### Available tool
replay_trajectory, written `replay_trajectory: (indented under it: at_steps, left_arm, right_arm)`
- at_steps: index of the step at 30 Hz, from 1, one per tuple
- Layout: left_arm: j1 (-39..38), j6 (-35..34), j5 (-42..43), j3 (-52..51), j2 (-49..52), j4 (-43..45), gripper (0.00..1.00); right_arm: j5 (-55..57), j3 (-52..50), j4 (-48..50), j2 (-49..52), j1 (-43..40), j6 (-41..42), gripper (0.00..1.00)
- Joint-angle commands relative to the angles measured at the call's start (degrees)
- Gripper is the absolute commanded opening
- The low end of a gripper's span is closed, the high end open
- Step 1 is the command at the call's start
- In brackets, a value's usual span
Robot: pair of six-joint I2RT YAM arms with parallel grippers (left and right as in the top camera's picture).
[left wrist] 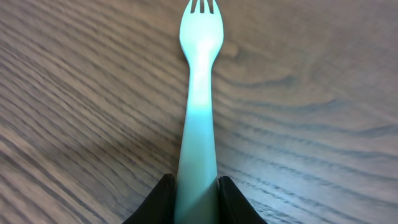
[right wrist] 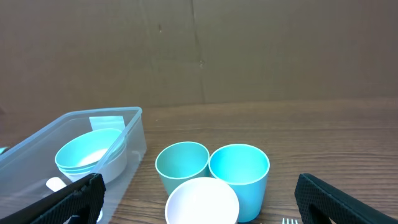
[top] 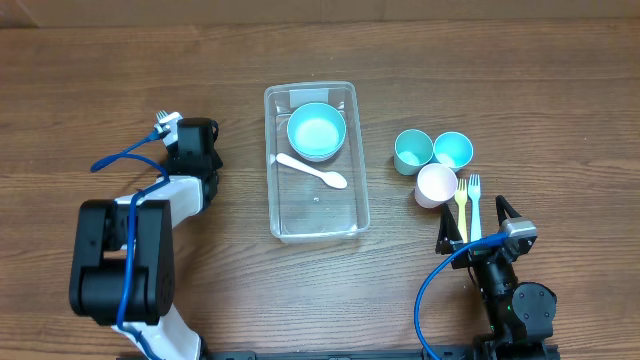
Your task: Pack container
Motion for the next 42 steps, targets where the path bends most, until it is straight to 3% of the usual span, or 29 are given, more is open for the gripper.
replay_trajectory:
  at_steps: [1, 10, 13, 15, 17, 19, 23, 30, 42]
  left_arm:
    - [-0.09, 1.33, 0.31, -0.5, -5.84, -0.31, 0.23]
    - [-3.1, 1.31, 2.91, -0.5, -18.49, -5.55, 0.25]
    - [-5.53, 1.29, 2.1, -0.5, -21.38, -7.98, 0.38]
    - [-5.7, 1.03, 1.03, -0.5, -21.2, -9.64, 0.41]
    - [-5.35, 0.37, -0.09, -0.5, -20.44, -11.61, 0.56]
    - [-4.46, 0.07, -0.42, -0.52, -19.28, -12.72, 0.6]
    - [-1.2, -8.48, 0.11, -0.52, -14.75, -13.51, 0.69]
    - [2.99, -10.08, 0.55, -0.5, -3.91, -3.8, 0.7]
    - [3.82, -10.05, 0.74, -0.44, 6.19, 11.65, 0.64]
  right_arm:
    - [0.5, -0.59, 0.33, -0.52, -0.17, -0.13, 1.0]
    - [0.5, -0.59, 0.31, -0.52, -0.17, -0.13, 1.0]
    - [0.5, -0.59, 0.33, -0.52, -0.17, -0.13, 1.0]
    - [0.5, -0.59, 0.33, -0.52, -0.17, -0.13, 1.0]
    - [0.5, -0.59, 0.33, -0.52, -0.17, -0.13, 1.0]
    - [0.5, -0.59, 0.33, -0.52, -0.17, -0.13, 1.0]
    - [0.5, -0.59, 0.31, -0.52, -0.17, -0.13, 1.0]
    - [0.5, -0.59, 0.31, -0.52, -0.17, -0.13, 1.0]
    - [0.5, -0.59, 0.33, -0.52, -0.17, -0.13, 1.0]
